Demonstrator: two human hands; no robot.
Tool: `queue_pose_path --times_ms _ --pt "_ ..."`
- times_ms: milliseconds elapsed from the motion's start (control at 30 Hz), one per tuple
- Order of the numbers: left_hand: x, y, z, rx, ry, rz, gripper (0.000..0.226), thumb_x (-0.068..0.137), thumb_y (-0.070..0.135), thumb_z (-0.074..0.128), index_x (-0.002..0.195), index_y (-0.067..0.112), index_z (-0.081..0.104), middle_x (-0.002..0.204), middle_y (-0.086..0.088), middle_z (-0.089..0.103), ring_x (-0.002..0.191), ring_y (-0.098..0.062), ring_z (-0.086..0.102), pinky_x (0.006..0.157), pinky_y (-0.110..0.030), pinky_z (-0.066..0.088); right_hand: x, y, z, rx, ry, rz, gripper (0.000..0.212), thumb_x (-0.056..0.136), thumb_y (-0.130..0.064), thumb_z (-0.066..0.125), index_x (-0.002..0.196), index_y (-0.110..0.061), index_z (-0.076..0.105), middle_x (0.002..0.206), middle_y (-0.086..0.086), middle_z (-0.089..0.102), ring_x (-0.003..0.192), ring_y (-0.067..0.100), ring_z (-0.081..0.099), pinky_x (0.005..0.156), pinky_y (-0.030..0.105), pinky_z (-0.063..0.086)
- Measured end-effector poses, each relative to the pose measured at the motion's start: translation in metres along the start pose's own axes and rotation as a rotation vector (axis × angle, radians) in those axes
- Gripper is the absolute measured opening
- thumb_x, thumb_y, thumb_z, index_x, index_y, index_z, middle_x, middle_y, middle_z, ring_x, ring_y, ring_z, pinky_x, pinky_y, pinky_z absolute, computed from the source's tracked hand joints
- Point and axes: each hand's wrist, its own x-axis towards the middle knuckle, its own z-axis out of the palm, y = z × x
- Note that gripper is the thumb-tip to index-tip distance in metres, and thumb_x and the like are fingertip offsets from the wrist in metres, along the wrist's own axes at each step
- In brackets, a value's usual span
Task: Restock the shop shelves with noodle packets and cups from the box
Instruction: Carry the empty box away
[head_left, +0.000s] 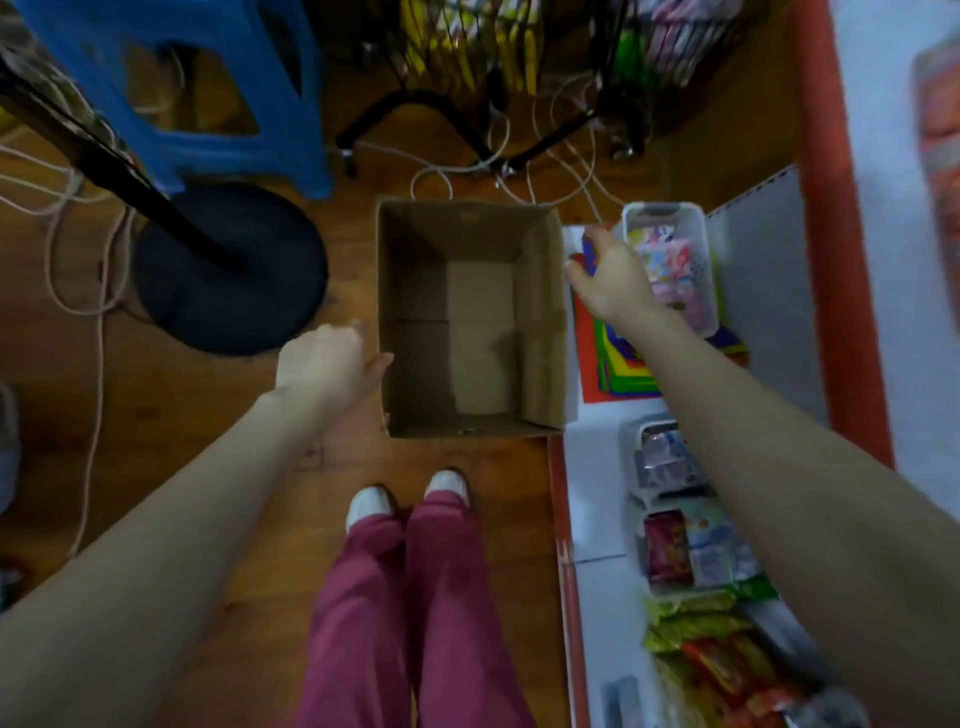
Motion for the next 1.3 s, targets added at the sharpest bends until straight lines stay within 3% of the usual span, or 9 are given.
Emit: queue_pose_path --times_ms 133,267,367,467,633,833,1000,1200,1300 --pt "0.040 0.000 0.070 -0.050 -0.067 -0.078 0.045 0.093 0.042 0.046 0.122 0.007 0.045 0.095 -0.013 0.061 0.085 -0.029 0.061 0.062 -0.034 0.046 0.038 0.048 0.067 0.047 -0.006 0.098 0.048 0.094 -0.024 0.049 0.137 -0.009 0.035 0.131 0.016 0.049 0.121 0.029 0.048 0.090 0.032 0.040" --pt "0.080 -0.005 0.139 -0.059 -0.123 -0.132 0.059 0.093 0.043 0.046 0.137 0.007 0.031 0.103 -0.014 0.062 0.087 -0.027 0.061 0.057 -0.032 0.041 0.078 0.092 0.119 0.084 0.017 0.182 0.055 0.094 -0.025 0.050 0.142 -0.012 0.027 0.138 0.012 0.044 0.126 0.026 0.044 0.091 0.029 0.037" --pt "0.103 -0.006 0.182 -0.077 -0.126 -0.180 0.069 0.093 0.045 0.046 0.144 0.008 0.019 0.107 -0.015 0.061 0.089 -0.027 0.063 0.060 -0.033 0.049 0.105 0.122 0.147 0.124 0.041 0.218 0.059 0.092 -0.029 0.053 0.142 -0.014 0.026 0.136 0.010 0.046 0.125 0.026 0.046 0.094 0.031 0.039" --pt "0.119 -0.004 0.209 -0.095 -0.136 -0.203 0.073 0.093 0.043 0.047 0.147 0.008 0.012 0.112 -0.017 0.061 0.092 -0.028 0.064 0.064 -0.035 0.051 0.122 0.144 0.169 0.152 0.046 0.259 0.067 0.089 -0.031 0.056 0.144 -0.015 0.022 0.142 0.011 0.041 0.130 0.028 0.041 0.104 0.040 0.037" --pt "0.129 -0.001 0.233 -0.175 -0.079 -0.234 0.080 0.092 0.035 0.052 0.147 0.006 0.001 0.107 -0.020 0.061 0.090 -0.031 0.064 0.068 -0.039 0.054 0.135 0.160 0.196 0.178 0.041 0.273 0.071 0.091 -0.028 0.053 0.147 -0.016 0.012 0.147 0.011 0.034 0.134 0.028 0.035 0.109 0.042 0.033" --pt "0.129 -0.001 0.239 -0.292 -0.033 -0.232 0.070 0.096 0.015 0.045 0.147 0.002 -0.001 0.112 -0.023 0.059 0.098 -0.035 0.060 0.078 -0.041 0.050 0.135 0.159 0.209 0.190 0.114 0.273 0.065 0.094 -0.013 0.046 0.148 -0.022 0.011 0.151 0.008 0.029 0.138 0.025 0.029 0.112 0.040 0.026" --pt "0.119 -0.007 0.224 -0.322 0.012 -0.211 0.058 0.095 0.009 0.045 0.143 -0.001 0.014 0.107 -0.025 0.061 0.093 -0.039 0.061 0.074 -0.044 0.048 0.127 0.150 0.197 0.246 0.108 0.226 0.058 0.095 -0.011 0.045 0.146 -0.022 0.021 0.146 0.007 0.038 0.134 0.023 0.036 0.110 0.038 0.032" --pt "0.080 -0.014 0.152 -0.337 0.077 -0.194 0.051 0.093 0.009 0.047 0.138 0.000 0.025 0.101 -0.027 0.061 0.086 -0.045 0.060 0.070 -0.049 0.047 0.095 0.118 0.141 0.285 0.124 0.189 0.049 0.093 -0.012 0.046 0.141 -0.019 0.033 0.136 0.005 0.049 0.125 0.021 0.046 0.099 0.026 0.035" --pt "0.054 -0.014 0.102 -0.385 0.131 -0.177 0.048 0.092 0.008 0.046 0.136 0.001 0.028 0.100 -0.027 0.060 0.084 -0.046 0.059 0.071 -0.051 0.048 0.070 0.097 0.100 0.271 0.160 0.133 0.044 0.093 -0.012 0.046 0.136 -0.015 0.039 0.131 0.007 0.053 0.120 0.023 0.050 0.099 0.029 0.039"
